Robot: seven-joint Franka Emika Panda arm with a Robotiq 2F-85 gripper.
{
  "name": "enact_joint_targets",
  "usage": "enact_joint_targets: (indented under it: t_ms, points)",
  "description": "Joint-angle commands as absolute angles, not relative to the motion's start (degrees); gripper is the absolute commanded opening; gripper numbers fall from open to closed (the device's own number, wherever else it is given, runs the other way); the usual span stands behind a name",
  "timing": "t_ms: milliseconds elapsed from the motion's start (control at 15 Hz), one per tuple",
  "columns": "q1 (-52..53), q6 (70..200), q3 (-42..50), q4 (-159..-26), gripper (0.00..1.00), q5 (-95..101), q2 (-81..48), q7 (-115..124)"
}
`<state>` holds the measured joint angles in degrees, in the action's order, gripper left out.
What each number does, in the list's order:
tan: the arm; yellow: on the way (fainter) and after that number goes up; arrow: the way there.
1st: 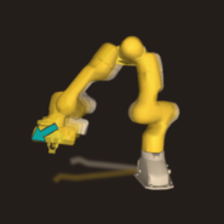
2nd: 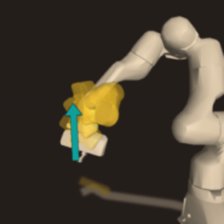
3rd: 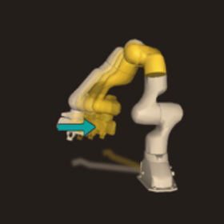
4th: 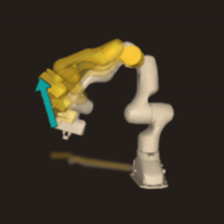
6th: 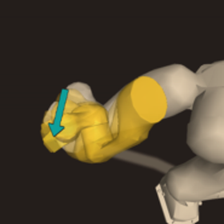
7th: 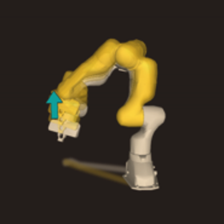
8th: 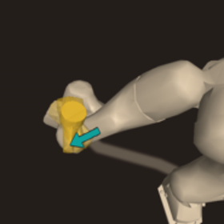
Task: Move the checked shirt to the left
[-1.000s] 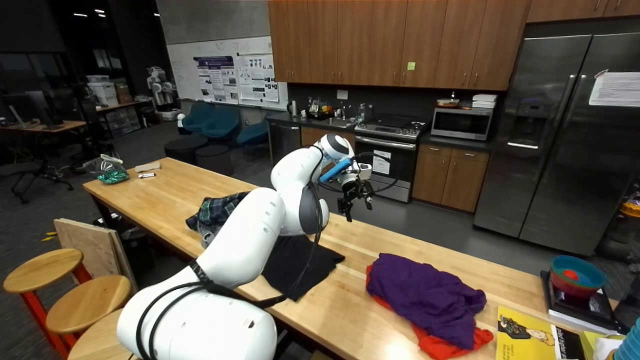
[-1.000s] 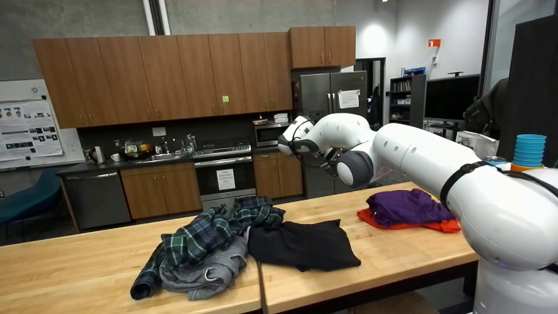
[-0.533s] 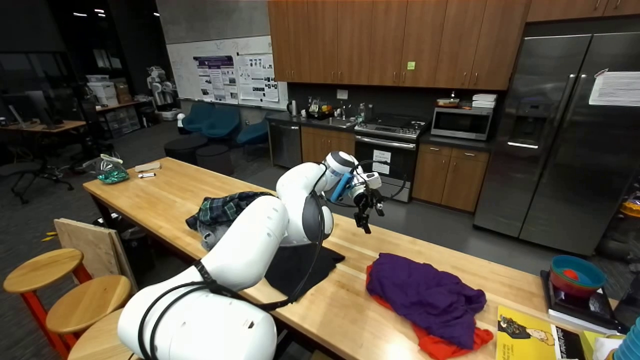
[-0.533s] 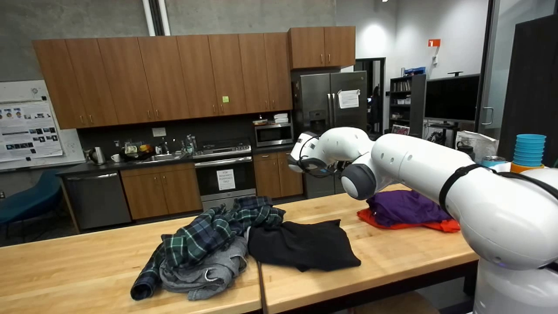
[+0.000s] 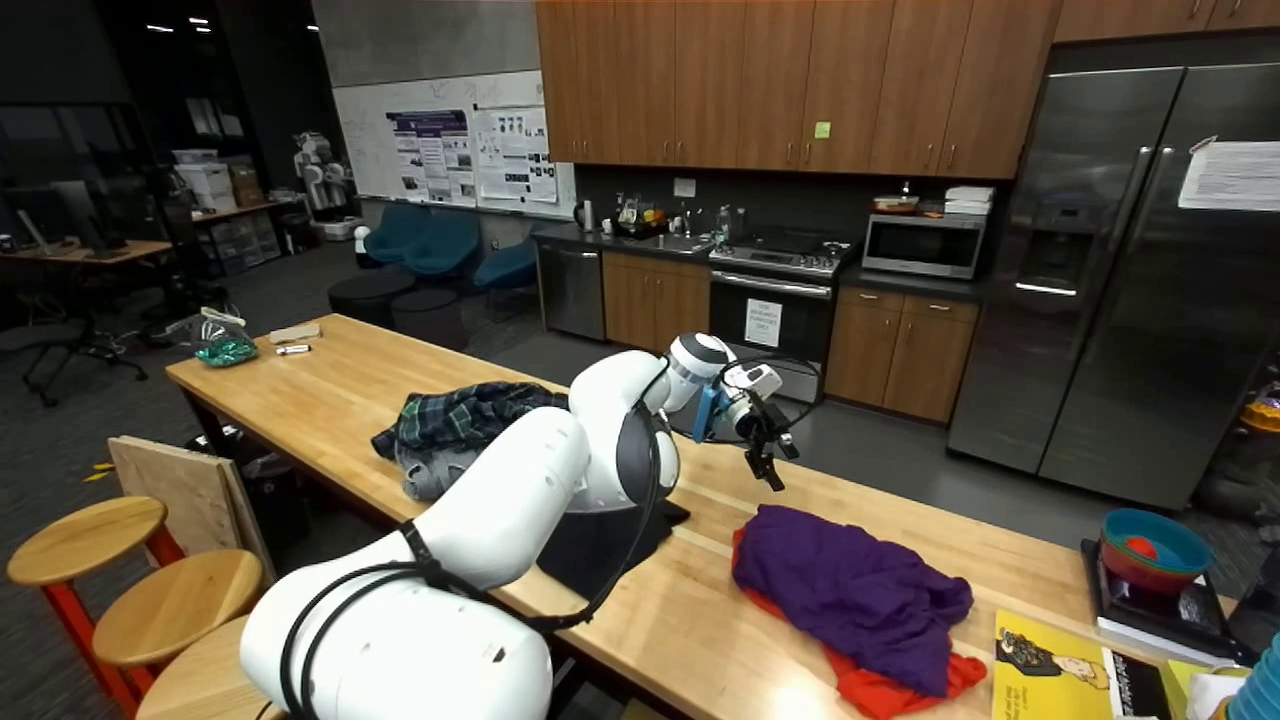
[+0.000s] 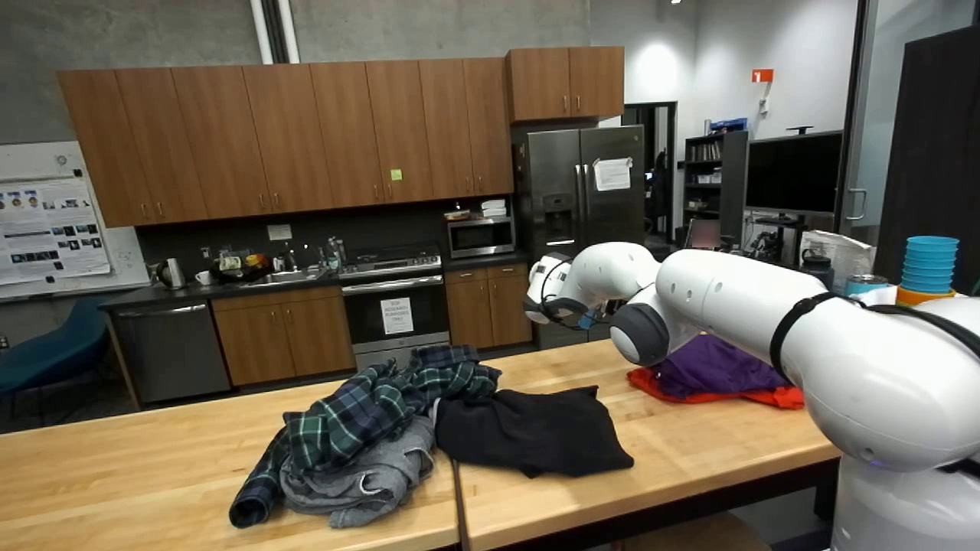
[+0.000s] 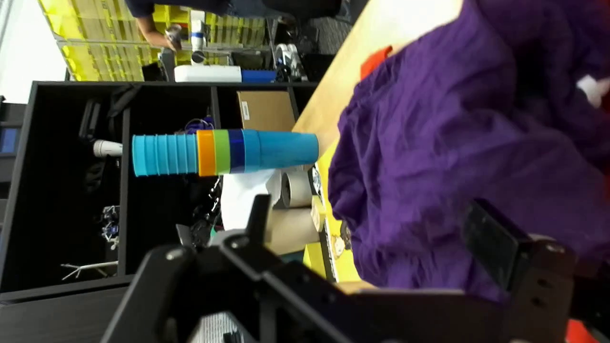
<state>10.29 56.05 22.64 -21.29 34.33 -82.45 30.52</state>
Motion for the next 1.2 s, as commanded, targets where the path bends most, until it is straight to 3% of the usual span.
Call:
enact_joint_targets:
  t_ms: [0, 533, 1133]
  points:
    - [8.56, 65.39, 23.37, -19.83, 1.0, 34.08, -83.23, 36.13]
    - [12.13, 84.3, 26.99, -20.17, 1.0, 41.18, -78.18, 35.08]
    - [16.48, 84.24, 25.24, -20.03, 1.0, 43.49, -71.39, 30.07]
